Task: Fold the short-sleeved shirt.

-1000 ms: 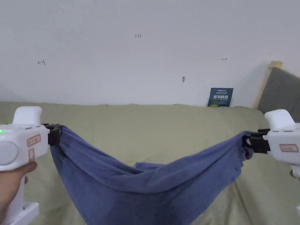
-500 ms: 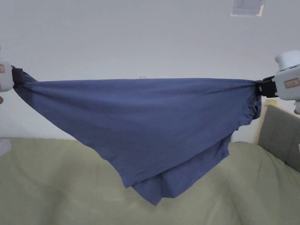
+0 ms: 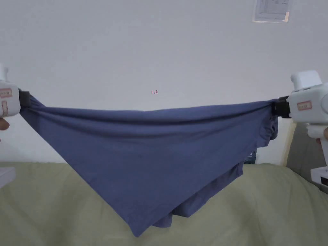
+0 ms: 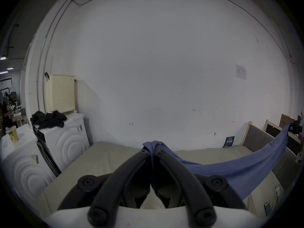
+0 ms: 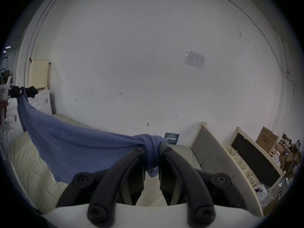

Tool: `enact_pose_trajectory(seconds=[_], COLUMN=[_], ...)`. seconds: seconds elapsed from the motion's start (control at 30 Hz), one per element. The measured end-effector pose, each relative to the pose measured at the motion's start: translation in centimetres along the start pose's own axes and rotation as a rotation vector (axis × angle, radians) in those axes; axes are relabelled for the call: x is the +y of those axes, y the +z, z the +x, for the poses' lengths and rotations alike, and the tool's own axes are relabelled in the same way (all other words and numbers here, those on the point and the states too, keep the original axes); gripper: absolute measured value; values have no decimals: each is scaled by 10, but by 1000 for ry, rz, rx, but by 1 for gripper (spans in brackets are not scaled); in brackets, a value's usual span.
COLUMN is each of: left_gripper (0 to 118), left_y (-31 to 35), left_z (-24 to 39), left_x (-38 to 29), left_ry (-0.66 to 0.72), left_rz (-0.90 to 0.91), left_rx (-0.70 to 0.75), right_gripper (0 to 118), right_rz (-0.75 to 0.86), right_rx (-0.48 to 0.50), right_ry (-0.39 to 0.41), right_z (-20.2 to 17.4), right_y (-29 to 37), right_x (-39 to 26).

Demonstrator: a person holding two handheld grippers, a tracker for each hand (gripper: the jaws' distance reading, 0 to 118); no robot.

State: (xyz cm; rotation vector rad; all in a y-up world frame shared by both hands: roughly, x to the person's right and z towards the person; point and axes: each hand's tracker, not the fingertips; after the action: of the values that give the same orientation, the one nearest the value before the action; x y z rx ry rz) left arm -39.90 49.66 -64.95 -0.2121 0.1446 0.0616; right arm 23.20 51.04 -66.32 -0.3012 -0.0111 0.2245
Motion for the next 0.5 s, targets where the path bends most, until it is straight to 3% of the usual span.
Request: enact_pose_trajectory(seconds=[0.3,0.5], left_gripper=[0,0], left_y=[-67,-46], left_z=[8,9], left_x=[-114,-143], left_ry=[28,29], left_rz=[-114,-152], left_rx=[5,-19], right_gripper=[16,16], right_rz=[-140,-124], right_rx=[31,75], right_ry=[-13,-38], right_z=[-25,-20], right_y=[-74,-45], right_x=[-105,-138])
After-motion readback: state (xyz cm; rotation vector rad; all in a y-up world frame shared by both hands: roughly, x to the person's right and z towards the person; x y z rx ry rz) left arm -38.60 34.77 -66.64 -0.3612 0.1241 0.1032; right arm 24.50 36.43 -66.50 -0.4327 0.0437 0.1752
